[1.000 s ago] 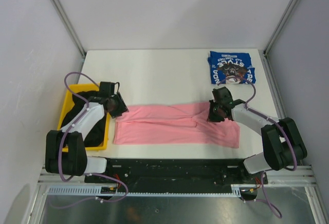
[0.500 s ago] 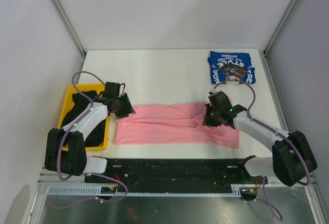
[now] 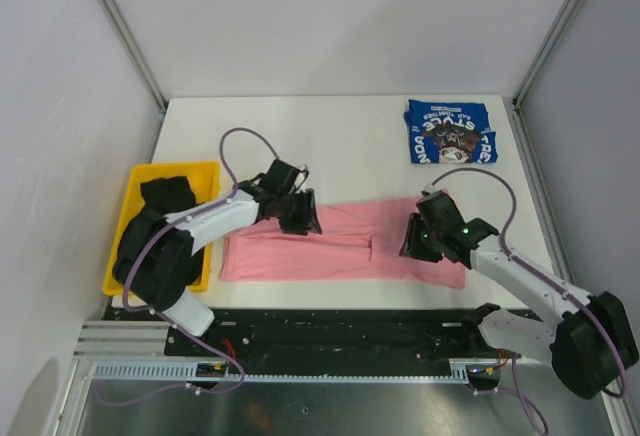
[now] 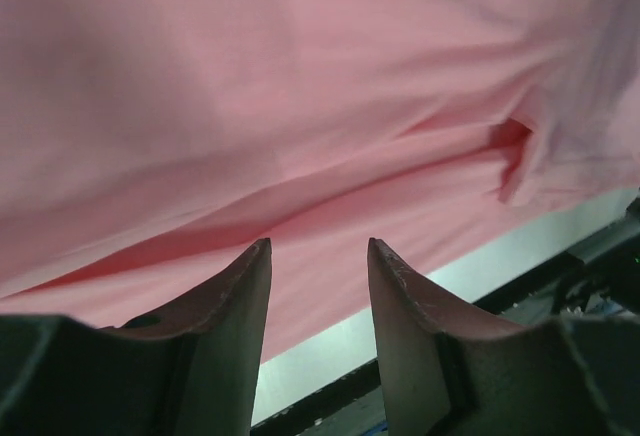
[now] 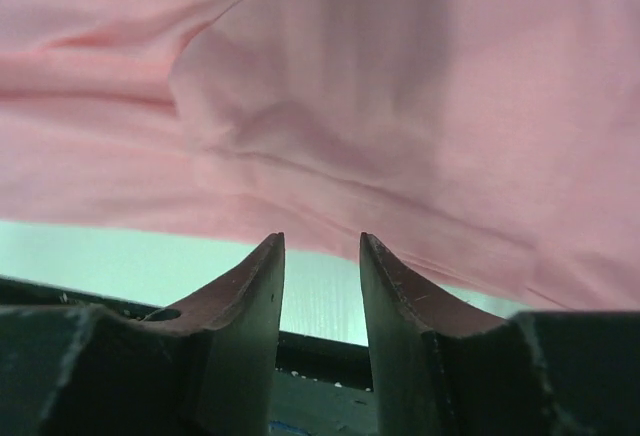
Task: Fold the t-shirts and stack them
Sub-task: Fold the other side of the tshirt into a rectangle
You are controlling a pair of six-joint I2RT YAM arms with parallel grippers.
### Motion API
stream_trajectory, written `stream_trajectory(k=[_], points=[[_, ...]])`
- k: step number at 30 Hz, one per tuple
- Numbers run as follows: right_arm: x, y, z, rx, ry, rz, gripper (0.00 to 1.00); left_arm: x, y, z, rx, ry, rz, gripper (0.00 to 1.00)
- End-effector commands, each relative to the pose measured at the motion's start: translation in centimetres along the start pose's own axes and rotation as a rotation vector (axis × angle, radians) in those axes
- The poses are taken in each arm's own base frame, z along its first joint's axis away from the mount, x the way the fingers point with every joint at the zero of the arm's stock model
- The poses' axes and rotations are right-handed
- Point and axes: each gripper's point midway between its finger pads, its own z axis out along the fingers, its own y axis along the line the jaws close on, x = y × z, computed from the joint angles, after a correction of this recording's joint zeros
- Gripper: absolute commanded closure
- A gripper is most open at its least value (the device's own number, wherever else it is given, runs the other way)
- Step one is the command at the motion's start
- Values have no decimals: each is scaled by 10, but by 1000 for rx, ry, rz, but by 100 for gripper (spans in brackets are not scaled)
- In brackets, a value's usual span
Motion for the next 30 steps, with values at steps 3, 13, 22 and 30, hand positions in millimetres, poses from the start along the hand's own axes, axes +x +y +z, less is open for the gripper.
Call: stream_trajectory(k=[3,13,22,30], points=[[-14,-57,-21,204,-96,247,59,3,-79,17,187,25,86,52],[1,-98,-28,277,-145,565,57,39,-141,50,263,130,165,51],[20,-99,-13,211,-96,631,57,59,-155,68,259,183,183,51],[25,-91,-5,159,-62,638,59,64,-156,73,251,195,174,54]])
